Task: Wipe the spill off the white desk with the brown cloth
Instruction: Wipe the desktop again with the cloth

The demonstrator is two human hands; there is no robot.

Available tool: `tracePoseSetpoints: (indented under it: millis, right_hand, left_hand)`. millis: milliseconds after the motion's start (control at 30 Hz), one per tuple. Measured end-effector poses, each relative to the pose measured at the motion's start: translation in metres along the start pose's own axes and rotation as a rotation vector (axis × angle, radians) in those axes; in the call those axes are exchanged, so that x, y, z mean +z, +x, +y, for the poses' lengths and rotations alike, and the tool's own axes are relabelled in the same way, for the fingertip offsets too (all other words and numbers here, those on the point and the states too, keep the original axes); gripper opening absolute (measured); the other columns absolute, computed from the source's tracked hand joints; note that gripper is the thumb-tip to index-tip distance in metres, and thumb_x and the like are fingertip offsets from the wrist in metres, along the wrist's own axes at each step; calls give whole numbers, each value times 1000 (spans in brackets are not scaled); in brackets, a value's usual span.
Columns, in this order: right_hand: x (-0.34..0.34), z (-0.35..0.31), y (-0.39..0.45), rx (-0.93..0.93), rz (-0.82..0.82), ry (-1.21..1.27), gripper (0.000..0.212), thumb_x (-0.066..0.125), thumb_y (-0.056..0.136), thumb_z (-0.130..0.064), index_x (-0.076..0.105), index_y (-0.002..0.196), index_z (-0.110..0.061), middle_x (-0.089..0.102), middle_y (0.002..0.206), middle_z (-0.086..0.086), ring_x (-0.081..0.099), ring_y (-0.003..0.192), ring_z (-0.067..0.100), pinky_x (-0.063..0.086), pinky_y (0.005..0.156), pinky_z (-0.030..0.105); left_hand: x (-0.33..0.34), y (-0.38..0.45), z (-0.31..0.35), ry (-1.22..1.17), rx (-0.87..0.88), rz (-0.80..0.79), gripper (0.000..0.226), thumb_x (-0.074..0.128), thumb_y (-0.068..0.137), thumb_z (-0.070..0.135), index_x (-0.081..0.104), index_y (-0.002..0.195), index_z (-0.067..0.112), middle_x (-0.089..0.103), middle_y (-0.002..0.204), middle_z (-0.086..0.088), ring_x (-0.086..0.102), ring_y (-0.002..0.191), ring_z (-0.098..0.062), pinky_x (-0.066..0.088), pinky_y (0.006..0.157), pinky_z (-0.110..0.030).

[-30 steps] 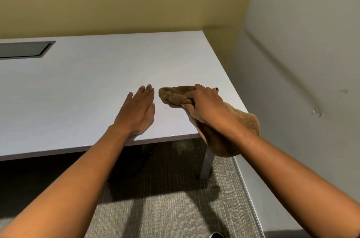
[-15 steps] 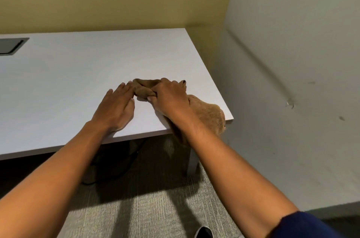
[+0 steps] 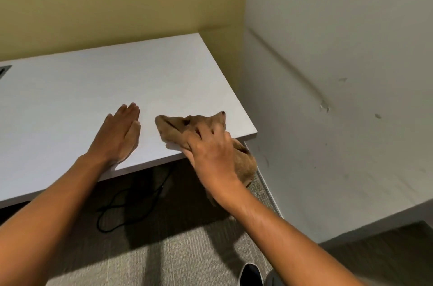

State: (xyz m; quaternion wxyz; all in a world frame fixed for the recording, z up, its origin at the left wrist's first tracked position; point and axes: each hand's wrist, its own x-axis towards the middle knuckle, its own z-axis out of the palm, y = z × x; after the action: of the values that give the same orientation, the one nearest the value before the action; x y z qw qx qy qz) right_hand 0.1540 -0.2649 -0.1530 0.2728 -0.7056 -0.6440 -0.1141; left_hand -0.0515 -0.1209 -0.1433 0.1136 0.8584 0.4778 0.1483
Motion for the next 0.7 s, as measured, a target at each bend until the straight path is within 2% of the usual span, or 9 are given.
tracePoseSetpoints:
  millis: [100, 233, 300, 400, 467, 533, 567, 700]
  right_hand:
    - [-3, 41, 7, 199, 6, 0, 28, 71, 86, -36, 70, 111, -24, 60, 122, 3, 52, 117, 35, 48, 83, 39]
    - [-8, 77, 16, 362, 168, 14, 24, 71, 87, -37, 71, 107, -23, 62, 113, 1, 50, 96, 24, 39, 74, 31]
    - [-5, 86, 14, 481, 223, 164, 25, 67, 91, -35, 71, 111, -22, 62, 112, 2, 49, 93, 19, 41, 72, 31]
    - [-5, 97, 16, 659, 217, 487, 30, 58, 98, -38, 72, 115, -18, 70, 105, 3, 61, 89, 18, 43, 72, 27]
    - [-8, 105, 22, 685, 147, 609, 26, 57, 99, -38, 73, 104, -17, 72, 88, -4, 63, 78, 11, 43, 71, 26]
    - [-13, 113, 33, 651, 49, 615, 20, 59, 98, -38, 73, 95, -23, 68, 77, -11, 63, 75, 9, 41, 70, 25]
    - [-15, 116, 40, 625, -1, 594, 21, 59, 97, -38, 74, 96, -23, 69, 78, -9, 66, 79, 14, 41, 70, 25]
    - [-8, 119, 82, 493, -142, 341, 30, 59, 96, -39, 73, 114, -20, 74, 106, 11, 65, 101, 35, 44, 77, 31]
  left_hand:
    - [1, 2, 1, 47, -9, -20, 66, 20, 95, 41, 35, 151, 9, 27, 163, -8, 18, 152, -28, 16, 118, -52]
    - [1, 8, -2, 161, -17, -68, 74, 16, 92, 49, 31, 152, 10, 22, 165, -9, 17, 153, -28, 19, 116, -55]
    - [3, 9, -1, 179, -43, -81, 75, 16, 91, 49, 27, 155, 11, 17, 166, -6, 13, 154, -26, 15, 119, -55]
    - [4, 7, 1, 165, -92, -101, 75, 14, 90, 51, 21, 157, 17, 9, 167, 0, 5, 155, -19, 5, 121, -54]
    - [4, 8, 1, 165, -101, -101, 76, 14, 90, 52, 19, 158, 19, 7, 168, 2, 3, 155, -17, 3, 121, -54]
    - [4, 8, 1, 162, -105, -101, 76, 14, 90, 51, 19, 158, 19, 7, 168, 2, 3, 155, -17, 2, 122, -53]
    - [4, 8, 1, 162, -106, -98, 76, 14, 90, 51, 19, 158, 19, 7, 168, 3, 3, 155, -17, 3, 122, -53]
    - [5, 9, 0, 167, -107, -96, 75, 13, 90, 52, 18, 158, 21, 6, 168, 3, 2, 155, -17, 2, 122, -53]
